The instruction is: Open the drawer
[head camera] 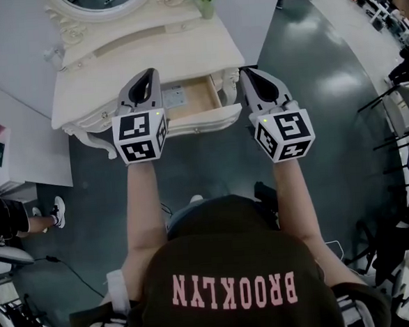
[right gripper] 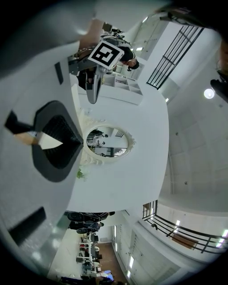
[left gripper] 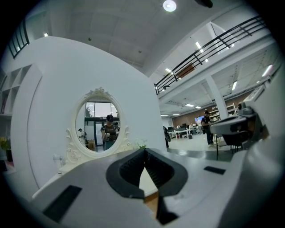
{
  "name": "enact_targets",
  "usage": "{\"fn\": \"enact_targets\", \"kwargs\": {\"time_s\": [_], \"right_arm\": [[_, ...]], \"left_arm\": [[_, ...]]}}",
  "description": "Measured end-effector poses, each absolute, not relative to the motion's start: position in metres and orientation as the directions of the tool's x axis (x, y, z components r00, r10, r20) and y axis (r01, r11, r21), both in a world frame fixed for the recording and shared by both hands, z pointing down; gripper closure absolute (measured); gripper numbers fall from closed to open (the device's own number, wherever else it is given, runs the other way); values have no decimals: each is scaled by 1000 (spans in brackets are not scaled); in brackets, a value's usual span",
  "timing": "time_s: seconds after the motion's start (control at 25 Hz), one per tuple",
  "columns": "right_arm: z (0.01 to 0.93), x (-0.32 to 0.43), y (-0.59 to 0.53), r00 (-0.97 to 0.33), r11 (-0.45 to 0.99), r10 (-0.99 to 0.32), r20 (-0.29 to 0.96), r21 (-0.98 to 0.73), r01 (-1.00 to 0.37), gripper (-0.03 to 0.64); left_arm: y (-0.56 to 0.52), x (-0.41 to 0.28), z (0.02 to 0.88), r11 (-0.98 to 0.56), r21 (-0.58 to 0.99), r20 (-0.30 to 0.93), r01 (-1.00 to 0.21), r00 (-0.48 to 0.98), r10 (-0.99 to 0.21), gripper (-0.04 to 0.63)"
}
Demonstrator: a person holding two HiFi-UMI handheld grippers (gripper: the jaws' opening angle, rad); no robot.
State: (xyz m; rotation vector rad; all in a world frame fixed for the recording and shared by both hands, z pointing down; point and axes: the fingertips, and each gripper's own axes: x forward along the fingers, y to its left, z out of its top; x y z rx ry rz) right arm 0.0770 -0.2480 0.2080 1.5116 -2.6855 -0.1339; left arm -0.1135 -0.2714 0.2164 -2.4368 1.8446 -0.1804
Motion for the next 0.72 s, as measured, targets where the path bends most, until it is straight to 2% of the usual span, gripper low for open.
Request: {"fn": "enact_targets", "kwargs": {"time_s": [0.72], "right_arm": [[208, 76, -242, -505, 502, -863, 9, 135, -854, 621]], "left_arm": [[-265, -114, 211, -284, -149, 29, -947, 283, -959, 589]]}}
